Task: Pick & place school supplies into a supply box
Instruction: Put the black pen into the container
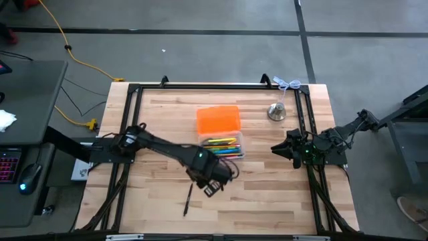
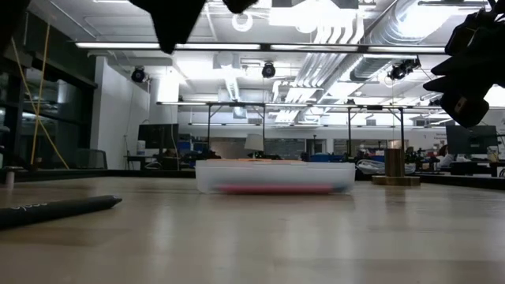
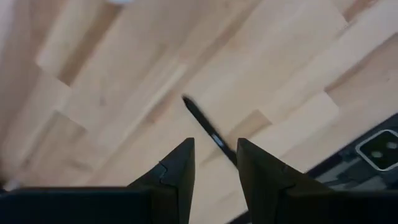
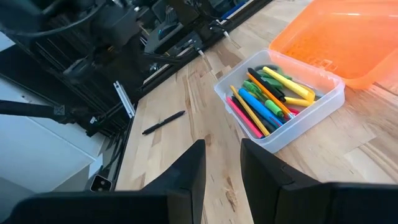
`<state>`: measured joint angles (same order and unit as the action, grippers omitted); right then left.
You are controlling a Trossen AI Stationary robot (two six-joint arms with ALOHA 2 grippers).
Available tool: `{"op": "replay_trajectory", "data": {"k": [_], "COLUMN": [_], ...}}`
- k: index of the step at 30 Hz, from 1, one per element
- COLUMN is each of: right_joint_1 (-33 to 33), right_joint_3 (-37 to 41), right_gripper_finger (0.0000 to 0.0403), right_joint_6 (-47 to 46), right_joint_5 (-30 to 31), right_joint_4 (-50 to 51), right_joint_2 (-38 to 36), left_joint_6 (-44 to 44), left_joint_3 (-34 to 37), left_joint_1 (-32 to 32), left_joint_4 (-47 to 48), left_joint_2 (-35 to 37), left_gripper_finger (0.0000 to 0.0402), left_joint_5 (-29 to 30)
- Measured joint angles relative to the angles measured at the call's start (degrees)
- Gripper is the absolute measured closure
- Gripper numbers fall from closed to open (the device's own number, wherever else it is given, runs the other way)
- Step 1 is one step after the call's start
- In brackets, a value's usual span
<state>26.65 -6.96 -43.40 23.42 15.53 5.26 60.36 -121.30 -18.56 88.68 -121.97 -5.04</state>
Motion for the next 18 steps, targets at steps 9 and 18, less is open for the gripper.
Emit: {"op": "replay_trajectory", "data": {"k": [9, 18], "right_joint_1": [0.0, 0.0], "right_joint_3": [0.0, 0.0], "right_gripper_finger": [0.0325, 0.0325], "right_joint_6": [1.0, 1.5], "right_joint_5": [-0.1, -2.5], "right_joint_4": [0.0, 0.0], "right_joint_2": [0.0, 0.0], "left_joint_6": [16.7, 30.2], "left_joint_3": [0.0, 1.4], "left_joint_1": [-7.0, -11.3], "left_joint_4": [-1.8, -3.9], "left_joint_2": [0.0, 0.0], "left_gripper_finger": [0.0253, 0.0253], "left_joint_5": [0.9, 4.0]}}
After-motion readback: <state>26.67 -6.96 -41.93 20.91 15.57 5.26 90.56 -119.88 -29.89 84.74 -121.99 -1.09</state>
